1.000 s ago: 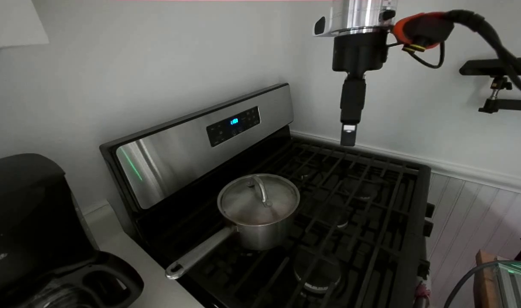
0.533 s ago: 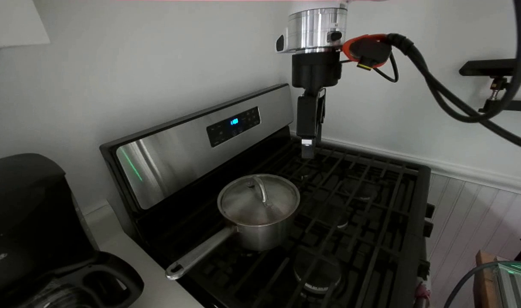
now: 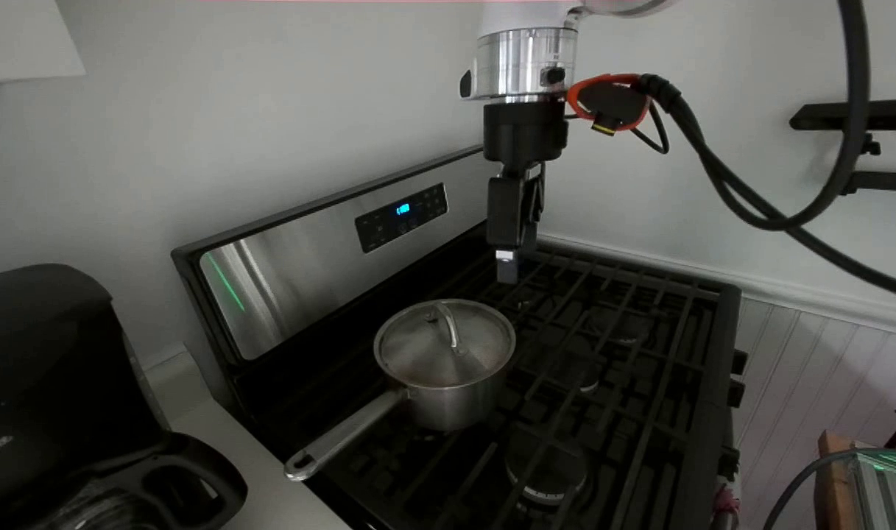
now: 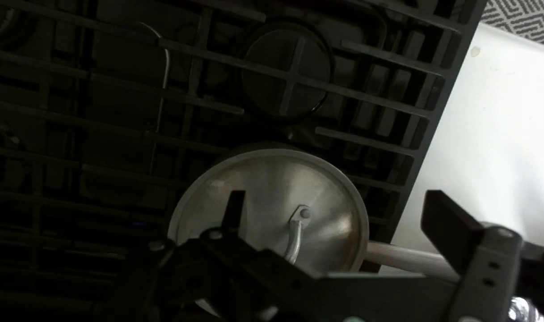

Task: Remove the lid from the pot, put it on the stove and move the pot to the right

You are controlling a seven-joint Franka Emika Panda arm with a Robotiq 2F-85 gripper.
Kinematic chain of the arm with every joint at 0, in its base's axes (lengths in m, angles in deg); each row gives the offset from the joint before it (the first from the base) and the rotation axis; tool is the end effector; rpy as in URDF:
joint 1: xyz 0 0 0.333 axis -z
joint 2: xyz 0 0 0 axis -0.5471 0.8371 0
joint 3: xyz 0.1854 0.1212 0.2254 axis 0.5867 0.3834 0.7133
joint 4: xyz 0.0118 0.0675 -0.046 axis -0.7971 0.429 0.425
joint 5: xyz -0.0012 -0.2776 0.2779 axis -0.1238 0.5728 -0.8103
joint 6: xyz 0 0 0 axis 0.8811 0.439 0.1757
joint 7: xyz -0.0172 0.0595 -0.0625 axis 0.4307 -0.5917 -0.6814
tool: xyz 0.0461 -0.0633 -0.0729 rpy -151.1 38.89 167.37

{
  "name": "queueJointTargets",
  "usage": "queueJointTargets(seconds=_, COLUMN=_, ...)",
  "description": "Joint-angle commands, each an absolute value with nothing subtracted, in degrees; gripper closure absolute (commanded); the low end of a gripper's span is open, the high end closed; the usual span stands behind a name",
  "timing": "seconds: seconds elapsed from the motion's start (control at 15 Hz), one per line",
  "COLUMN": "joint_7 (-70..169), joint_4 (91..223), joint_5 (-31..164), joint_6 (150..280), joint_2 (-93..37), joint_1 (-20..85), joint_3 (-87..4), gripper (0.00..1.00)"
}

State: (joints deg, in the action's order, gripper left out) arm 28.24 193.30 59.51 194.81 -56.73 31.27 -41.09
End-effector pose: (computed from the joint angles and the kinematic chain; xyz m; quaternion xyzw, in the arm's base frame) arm 0.4771 -0.0117 0.4503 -0.9925 -0.1124 0.0159 0.0450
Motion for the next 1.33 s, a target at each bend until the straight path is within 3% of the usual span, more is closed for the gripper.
queueJointTargets(seconds=0.0, joint_7=34.25, joint_4=192.02, joint_5=57.32, joint_6=199.55, joint_2=-52.51, joint_1=31.11, joint_3=-39.03, gripper=0.0)
queueJointTargets(seconds=0.87, joint_7=41.07, joint_4=188.15, joint_5=58.21, joint_6=213.79, joint_2=-40.87, joint_1=31.84, joint_3=-37.55, gripper=0.0)
queueJointTargets(seconds=1.13, joint_7=43.06, joint_4=187.85, joint_5=58.96, joint_6=213.83, joint_2=-39.79, joint_1=31.79, joint_3=-37.51, gripper=0.07)
queueJointTargets(seconds=1.27, joint_7=44.74, joint_4=187.84, joint_5=59.1, joint_6=213.76, joint_2=-39.72, joint_1=31.71, joint_3=-37.49, gripper=0.01)
